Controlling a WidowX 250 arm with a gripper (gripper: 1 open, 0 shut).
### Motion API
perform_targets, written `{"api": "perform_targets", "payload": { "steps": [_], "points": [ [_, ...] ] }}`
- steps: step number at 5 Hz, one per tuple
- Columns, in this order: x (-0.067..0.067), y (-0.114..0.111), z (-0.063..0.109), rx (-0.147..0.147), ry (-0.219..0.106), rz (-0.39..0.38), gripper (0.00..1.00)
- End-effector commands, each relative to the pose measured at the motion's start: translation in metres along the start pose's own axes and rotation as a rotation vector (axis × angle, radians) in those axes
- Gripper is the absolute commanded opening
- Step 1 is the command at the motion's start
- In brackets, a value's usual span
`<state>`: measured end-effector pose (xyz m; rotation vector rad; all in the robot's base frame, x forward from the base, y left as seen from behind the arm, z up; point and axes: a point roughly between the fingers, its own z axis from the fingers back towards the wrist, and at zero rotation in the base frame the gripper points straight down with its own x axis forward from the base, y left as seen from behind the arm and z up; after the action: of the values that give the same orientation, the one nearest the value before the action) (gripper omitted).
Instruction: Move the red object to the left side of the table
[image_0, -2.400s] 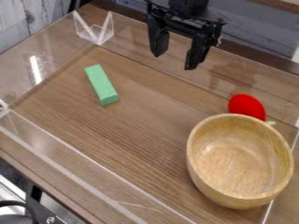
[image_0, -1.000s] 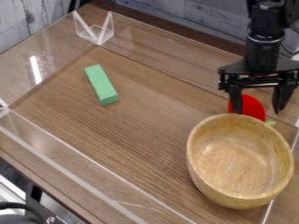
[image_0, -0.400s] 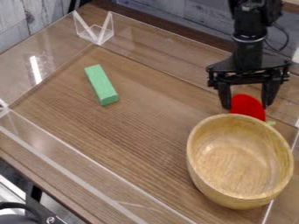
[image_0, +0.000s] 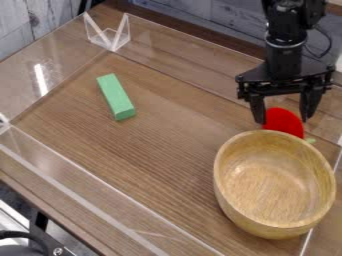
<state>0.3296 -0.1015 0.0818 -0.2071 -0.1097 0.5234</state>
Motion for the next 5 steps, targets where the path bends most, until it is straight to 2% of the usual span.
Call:
{"api": "perform_targets", "payload": {
  "steps": [1, 3, 5],
  "points": [
    [-0.003, -0.014, 0.024, -0.051, -0.061, -0.034, 1.0],
    [-0.003, -0.017, 0.027, -0.049, -0.124, 0.119, 1.0],
    [-0.004, -0.02, 0.035, -0.059, -0.119, 0.035, 1.0]
  ]
}}
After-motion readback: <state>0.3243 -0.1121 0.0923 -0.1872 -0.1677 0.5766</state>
